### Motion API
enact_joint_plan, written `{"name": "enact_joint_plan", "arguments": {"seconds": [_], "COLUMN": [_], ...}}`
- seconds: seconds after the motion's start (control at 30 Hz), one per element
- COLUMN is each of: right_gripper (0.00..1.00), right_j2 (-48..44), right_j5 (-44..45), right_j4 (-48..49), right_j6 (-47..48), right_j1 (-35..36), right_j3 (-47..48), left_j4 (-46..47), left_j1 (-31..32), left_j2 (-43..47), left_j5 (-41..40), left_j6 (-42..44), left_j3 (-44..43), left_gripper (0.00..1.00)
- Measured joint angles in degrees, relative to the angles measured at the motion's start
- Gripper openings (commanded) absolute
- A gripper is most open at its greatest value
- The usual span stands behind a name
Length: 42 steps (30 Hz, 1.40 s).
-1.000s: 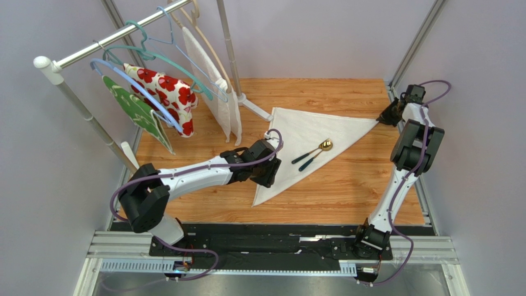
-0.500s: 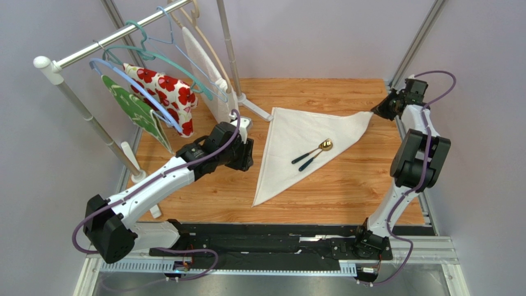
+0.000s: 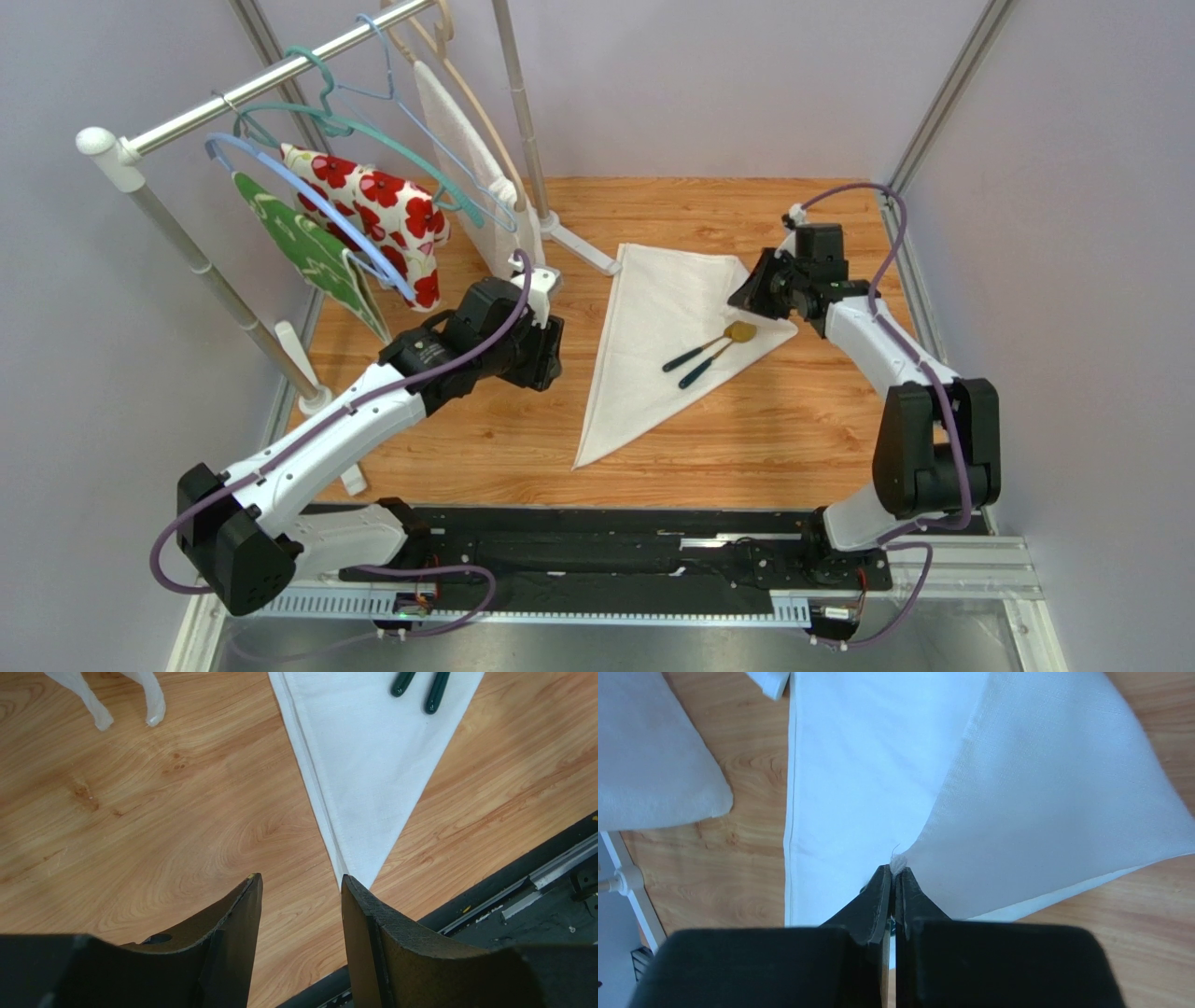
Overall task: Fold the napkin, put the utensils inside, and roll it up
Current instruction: Fold the napkin
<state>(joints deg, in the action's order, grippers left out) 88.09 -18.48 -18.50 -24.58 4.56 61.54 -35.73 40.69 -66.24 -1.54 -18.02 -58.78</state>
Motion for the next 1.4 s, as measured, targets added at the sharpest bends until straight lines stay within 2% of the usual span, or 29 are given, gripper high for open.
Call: {"name": "enact_joint_plan", "arguments": {"seconds": [0.13, 0.33, 0.87, 1.4], "right_gripper": [0.0, 0.0, 0.0, 0.0], "right_j2": [-4.0, -6.7, -3.0, -0.9], "right_j5": [1.5, 3.1, 7.5, 9.0], "right_j4": [0.0, 1.0, 7.0, 10.0], "right_j6": [-0.6, -1.7, -5.7, -6.9], "right_j1": [5.1, 8.5, 16.7, 20.4], "right_j3": [-3.9, -6.2, -10.1, -14.9], "left_j4": [-1.2, -3.1, -3.2, -3.2], "left_j1": [0.0, 0.0, 0.0, 0.0], "left_j2": [0.9, 1.4, 1.9, 1.9], "left_j5": [0.4, 0.5, 0.4, 0.4], "left_j6": [0.9, 1.9, 1.9, 1.9], "left_j3": [0.0, 0.0, 0.0, 0.0], "left_gripper": [0.54, 0.54, 0.54, 0.54]}}
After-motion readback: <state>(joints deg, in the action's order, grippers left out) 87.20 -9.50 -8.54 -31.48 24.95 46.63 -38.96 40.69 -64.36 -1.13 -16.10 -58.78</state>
